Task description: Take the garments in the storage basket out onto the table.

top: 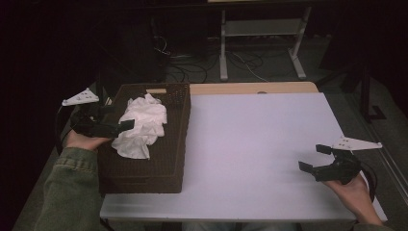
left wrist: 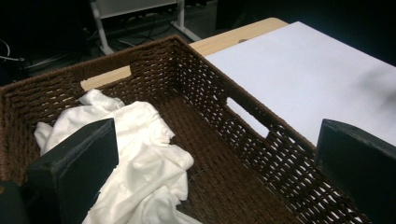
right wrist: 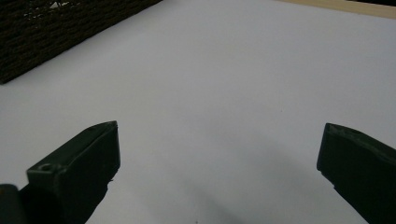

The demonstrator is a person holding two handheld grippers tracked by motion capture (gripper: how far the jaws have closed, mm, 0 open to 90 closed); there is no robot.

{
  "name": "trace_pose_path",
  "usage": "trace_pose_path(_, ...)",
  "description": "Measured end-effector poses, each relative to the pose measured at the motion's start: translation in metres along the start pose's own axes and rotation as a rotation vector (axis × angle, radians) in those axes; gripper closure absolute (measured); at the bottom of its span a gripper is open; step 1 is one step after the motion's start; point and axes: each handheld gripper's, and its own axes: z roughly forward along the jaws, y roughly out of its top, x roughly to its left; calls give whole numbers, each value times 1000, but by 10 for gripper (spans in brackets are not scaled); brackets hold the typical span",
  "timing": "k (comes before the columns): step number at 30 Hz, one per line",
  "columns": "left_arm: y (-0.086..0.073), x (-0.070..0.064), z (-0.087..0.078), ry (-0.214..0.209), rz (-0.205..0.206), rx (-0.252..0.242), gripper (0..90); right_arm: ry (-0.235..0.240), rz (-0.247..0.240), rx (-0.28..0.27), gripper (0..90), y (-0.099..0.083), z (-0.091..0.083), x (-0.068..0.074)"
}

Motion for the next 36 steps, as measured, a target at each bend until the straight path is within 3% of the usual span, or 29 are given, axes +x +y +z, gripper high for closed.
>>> trace_pose_path(12, 15, 17, 16, 17, 3, 36, 0, -10, -15, 15, 0, -1, 3, 1)
trace_pose_path(17, 18, 25, 28, 29, 5, 84, 0, -12, -12, 16, 0, -1, 3, 2)
trace_pose_path(23, 15, 40, 44, 30, 17, 130, 0, -7, -21, 24, 0, -1, 5, 3)
trace_pose_path(26, 11, 47, 51, 31, -7, 106, 0, -8, -32, 26, 0, -1, 6, 4)
trace_pose_path(31, 5, 59, 68, 29, -22, 108, 0, -9, -34, 30, 0, -1, 7, 5)
trace_pose_path(36, 3, 66, 85, 50, 19, 183, 0, -9, -33, 33, 0, -1, 8, 6)
